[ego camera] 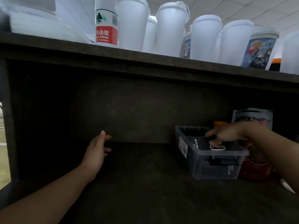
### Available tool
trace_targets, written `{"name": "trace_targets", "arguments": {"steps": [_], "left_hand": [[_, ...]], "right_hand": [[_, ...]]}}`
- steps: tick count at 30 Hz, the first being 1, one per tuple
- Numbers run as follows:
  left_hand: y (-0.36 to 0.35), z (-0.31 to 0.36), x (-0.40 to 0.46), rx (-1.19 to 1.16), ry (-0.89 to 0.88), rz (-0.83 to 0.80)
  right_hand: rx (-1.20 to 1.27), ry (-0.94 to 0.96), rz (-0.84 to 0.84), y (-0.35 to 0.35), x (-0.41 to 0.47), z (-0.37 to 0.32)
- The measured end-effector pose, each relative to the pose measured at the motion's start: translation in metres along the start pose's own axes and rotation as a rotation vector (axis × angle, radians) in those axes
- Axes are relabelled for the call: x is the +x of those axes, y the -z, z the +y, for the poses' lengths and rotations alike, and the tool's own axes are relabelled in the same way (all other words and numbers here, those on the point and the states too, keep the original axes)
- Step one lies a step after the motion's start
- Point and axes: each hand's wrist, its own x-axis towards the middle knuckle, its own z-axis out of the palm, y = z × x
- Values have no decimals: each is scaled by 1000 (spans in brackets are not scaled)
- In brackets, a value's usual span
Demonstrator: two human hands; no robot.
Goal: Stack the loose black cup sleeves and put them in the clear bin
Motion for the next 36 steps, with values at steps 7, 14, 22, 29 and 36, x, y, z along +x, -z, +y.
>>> {"name": "trace_targets", "arguments": {"steps": [7,14,22,29,36], "left_hand": [[-1,0,-2,1,7,-9],[0,-1,0,14,17,-33],[2,1,-3,12,16,-70],[-1,6,-5,65,16,-119],[1,6,-5,52,31,-136]], "right_hand": [[-135,74,-133,-11,3,3],[-204,117,-56,-17,10,3],[-393,171,-53,-22,21,-5],[-353,255,203,-28,22,4],[208,35,63,-4,30,-8]]}}
